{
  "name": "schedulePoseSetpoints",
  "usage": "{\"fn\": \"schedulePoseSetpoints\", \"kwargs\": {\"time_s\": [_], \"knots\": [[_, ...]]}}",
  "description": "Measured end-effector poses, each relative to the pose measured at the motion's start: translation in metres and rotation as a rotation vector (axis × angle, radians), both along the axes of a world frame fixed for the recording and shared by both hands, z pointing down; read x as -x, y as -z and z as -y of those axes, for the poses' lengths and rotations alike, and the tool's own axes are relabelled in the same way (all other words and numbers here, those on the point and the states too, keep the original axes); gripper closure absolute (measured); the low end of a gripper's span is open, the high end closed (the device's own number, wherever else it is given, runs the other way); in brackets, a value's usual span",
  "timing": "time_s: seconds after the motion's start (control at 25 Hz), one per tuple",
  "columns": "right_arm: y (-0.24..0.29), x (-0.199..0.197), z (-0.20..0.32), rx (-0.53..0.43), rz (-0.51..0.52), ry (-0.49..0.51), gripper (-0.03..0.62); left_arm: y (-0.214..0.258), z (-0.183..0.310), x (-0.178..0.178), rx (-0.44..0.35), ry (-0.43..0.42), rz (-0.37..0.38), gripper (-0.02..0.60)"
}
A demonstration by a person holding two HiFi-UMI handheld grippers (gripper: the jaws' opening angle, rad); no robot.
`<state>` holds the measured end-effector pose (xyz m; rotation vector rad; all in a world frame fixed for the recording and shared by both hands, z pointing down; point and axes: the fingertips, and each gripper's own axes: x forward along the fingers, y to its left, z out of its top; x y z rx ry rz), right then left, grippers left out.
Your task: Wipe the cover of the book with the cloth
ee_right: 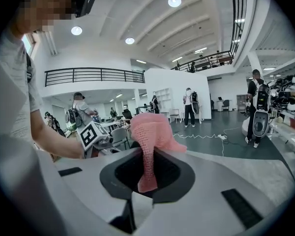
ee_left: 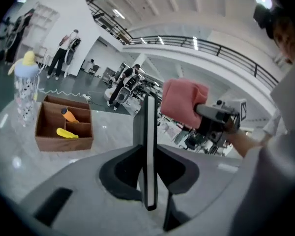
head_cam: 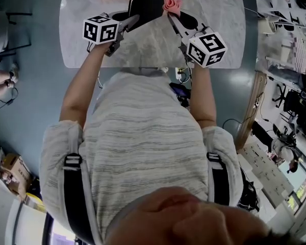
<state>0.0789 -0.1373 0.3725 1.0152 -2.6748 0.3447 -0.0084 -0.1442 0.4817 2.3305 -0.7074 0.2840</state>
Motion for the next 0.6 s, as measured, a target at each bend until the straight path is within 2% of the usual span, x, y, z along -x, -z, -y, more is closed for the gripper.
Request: {"fn": "schedulePoseSetpoints", "kwargs": {"time_s": [0.12, 0.28, 0.44, 0.6], "knots": [[-0.002, 0.0, 0.005, 0.007, 0.005, -0.001, 0.559, -0.014, -0.007, -0.003, -0.075, -0.103, 0.187, 0.506], [-0.01, 0.0, 0.007, 0.021, -0.017, 0.007, 0.559, -0.027, -0.021, -0.012, -0.151, -0.223, 0.355, 0.506], [-0.02, -0.004, 0.011, 0.034, -0.051, 0.008, 0.559, -0.044, -0.028, -0.022, -0.319, -0.342, 0.582, 0.506], [-0.031, -0.006, 0.014, 0.046, -0.089, 0.008, 0.559, -0.052, -0.035, -0.034, -0.486, -0.451, 0.74, 0.506]]}}
